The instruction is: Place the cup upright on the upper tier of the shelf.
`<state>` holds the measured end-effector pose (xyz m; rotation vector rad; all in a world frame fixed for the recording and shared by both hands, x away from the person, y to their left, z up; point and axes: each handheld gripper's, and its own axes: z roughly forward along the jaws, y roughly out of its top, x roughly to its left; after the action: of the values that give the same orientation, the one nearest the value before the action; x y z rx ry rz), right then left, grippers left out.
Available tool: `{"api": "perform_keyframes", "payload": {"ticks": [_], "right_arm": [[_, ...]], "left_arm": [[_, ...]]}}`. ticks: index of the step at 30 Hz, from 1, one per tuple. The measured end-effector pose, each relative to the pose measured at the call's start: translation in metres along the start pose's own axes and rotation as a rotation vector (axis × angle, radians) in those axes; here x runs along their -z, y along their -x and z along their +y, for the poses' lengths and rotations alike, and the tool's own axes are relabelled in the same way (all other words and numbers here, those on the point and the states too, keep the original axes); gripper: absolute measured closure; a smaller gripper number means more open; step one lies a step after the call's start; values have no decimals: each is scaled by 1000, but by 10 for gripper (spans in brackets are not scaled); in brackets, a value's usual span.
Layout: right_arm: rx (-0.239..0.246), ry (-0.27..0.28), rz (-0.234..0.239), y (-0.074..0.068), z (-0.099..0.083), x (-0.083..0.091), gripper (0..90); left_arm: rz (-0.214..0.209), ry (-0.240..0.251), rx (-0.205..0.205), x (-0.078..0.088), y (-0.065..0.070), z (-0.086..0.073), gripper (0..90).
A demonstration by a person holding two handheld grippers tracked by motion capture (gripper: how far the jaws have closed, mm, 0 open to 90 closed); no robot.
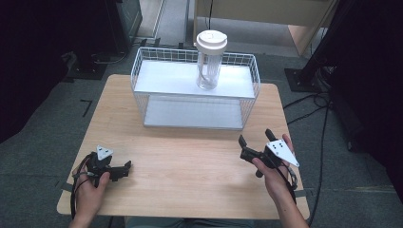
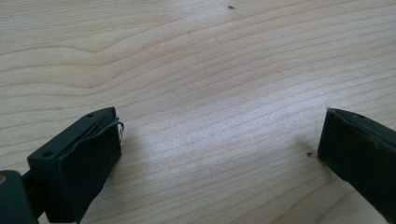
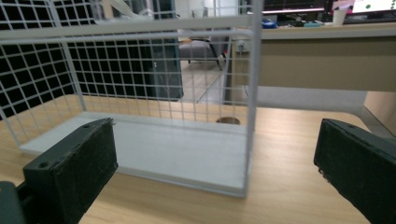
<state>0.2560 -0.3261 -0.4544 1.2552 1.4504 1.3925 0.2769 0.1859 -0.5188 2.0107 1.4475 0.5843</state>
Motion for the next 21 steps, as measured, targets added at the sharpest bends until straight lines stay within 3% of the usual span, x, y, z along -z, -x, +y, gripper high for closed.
{"api": "perform_keyframes", "payload": {"ticks": [11, 21], "right_arm": [[10, -51, -102, 38, -28, 22, 0], [12, -126, -145, 60, -54, 43, 0]], "left_arm": [[0, 0, 0, 0, 0, 0, 0], [0, 0, 0, 0, 0, 0, 0]]}}
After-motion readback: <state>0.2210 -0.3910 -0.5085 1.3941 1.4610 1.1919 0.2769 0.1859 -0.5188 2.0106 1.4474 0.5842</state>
